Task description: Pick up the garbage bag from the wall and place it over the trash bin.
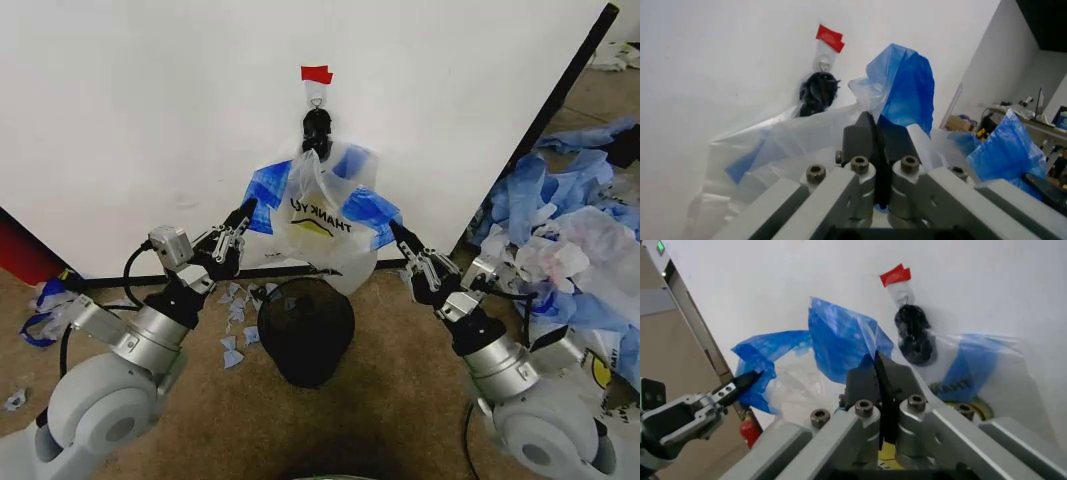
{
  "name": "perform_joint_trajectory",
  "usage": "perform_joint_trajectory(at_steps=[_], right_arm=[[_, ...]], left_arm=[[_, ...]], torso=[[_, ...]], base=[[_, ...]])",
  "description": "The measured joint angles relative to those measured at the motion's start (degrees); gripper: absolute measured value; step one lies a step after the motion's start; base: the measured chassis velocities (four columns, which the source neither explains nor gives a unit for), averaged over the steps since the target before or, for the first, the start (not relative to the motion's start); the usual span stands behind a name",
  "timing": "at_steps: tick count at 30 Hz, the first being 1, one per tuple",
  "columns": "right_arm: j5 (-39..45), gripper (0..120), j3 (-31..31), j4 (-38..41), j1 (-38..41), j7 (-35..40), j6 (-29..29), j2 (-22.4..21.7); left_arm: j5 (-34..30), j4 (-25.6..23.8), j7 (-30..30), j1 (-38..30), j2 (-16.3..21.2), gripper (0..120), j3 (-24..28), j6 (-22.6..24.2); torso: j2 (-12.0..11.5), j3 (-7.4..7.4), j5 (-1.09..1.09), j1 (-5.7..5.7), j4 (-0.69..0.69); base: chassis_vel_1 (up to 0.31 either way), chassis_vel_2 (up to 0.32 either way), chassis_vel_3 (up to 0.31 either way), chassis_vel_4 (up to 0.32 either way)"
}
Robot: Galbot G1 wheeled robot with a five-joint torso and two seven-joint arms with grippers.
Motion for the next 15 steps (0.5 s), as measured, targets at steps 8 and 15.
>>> perform_joint_trajectory(at_steps=[8, 15], right_arm=[[-1.0, 0, 0.36, 1.76, -1.86, 0.43, -0.28, 0.06], [-2.0, 0, -1.08, 0.96, -2.56, 0.43, -0.2, 1.01]], left_arm=[[-0.01, -1.34, -0.12, 1.56, -0.15, 0, -0.97, 0.17], [1.12, 0.04, 0.05, 2.11, -1.65, 0, 0.61, -0.11]], torso=[[0.0, 0.0, 0.0, 0.0, 0.01], [0.0, 0.0, 0.0, 0.0, 0.01]], base=[[0.0, 0.0, 0.0, 0.0], [0.0, 0.0, 0.0, 0.0]])
